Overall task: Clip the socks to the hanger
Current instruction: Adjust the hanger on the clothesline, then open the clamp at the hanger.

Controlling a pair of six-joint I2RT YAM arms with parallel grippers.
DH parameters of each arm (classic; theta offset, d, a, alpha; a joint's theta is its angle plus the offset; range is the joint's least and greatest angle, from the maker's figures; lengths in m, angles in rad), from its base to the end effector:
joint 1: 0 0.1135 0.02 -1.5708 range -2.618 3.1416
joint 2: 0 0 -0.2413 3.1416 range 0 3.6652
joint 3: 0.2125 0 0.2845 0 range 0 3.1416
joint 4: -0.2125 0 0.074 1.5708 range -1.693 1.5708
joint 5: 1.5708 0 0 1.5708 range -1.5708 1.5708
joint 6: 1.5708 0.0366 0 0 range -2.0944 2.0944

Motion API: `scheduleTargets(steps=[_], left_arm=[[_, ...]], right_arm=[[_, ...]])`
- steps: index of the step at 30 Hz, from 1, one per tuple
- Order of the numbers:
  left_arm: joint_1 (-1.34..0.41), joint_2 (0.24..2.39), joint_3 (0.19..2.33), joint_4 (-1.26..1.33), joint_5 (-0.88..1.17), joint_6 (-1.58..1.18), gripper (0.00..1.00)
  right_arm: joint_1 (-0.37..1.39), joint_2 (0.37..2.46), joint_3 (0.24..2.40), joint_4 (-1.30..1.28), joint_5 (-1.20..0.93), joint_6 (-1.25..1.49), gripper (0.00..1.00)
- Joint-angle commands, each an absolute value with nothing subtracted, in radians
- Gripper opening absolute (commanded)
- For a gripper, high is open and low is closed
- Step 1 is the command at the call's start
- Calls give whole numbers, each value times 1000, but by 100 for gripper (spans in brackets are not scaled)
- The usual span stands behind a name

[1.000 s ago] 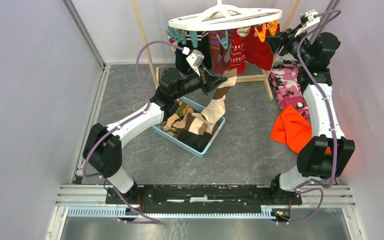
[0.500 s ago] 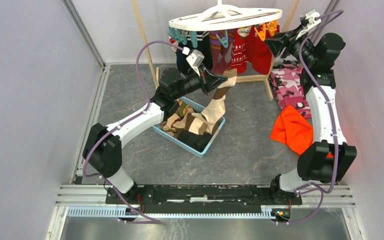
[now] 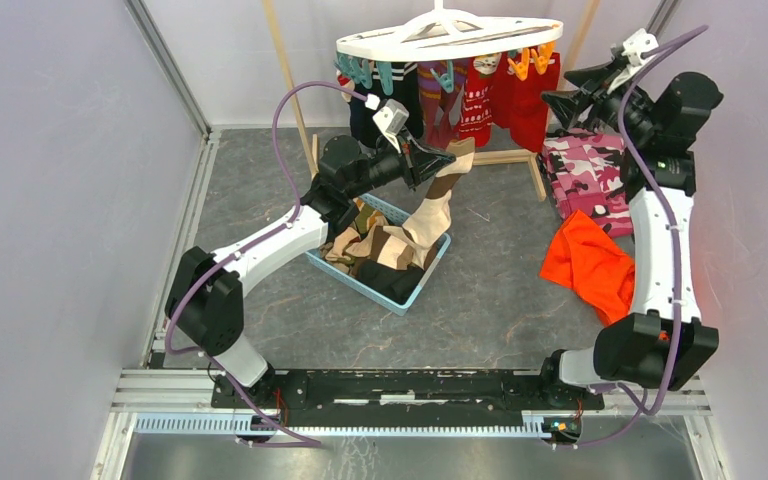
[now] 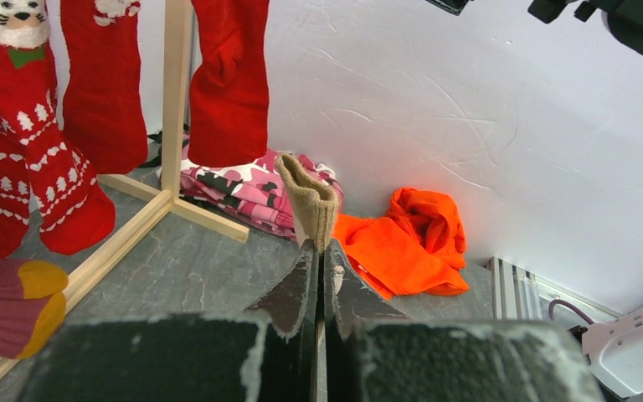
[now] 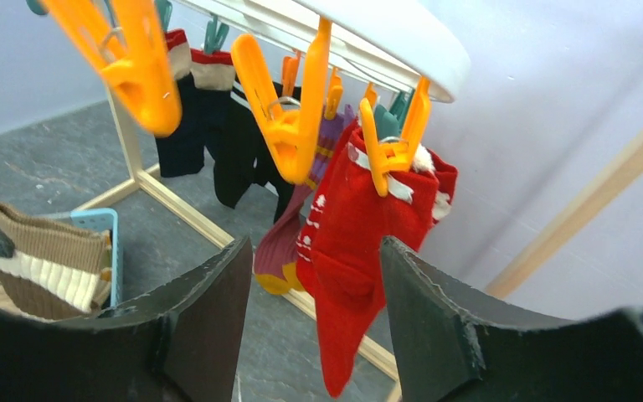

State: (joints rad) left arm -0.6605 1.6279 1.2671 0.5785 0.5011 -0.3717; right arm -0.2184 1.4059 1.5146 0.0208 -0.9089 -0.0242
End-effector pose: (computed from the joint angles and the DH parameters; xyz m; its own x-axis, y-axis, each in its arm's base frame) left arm 0.3199 -0.2708 0.3353 -0.1710 -0.2705 -0.9474 0.9084 0.3290 -0.2580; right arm 0.3441 -0.0468 0.4538 0.1413 -0.0466 -0.9889 -0.6272 0.7686 -0.1258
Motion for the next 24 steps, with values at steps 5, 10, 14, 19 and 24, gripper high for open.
scheduleTargets(steps=[5,10,14,19,24], left_arm=[[-672,1564,1268,624,516,-401,2],[-673,1565,1265,628,519,-402,2],[-673,1565,1269,630,519,-399,2],[-676,1559,1263,630,518,-402,2],[-678,1554,1258,632,513,-402,2]], right_arm=[[-252,1291,1525,-10,-968,-158,78],[-229,1330,1598,25,-892,-75,81],[-157,1364,1686,-72,-744,-108,82],[-86,1380,1735,-137,-594,-151,81],[-35,1389,1759,-171,-490,-189,80]])
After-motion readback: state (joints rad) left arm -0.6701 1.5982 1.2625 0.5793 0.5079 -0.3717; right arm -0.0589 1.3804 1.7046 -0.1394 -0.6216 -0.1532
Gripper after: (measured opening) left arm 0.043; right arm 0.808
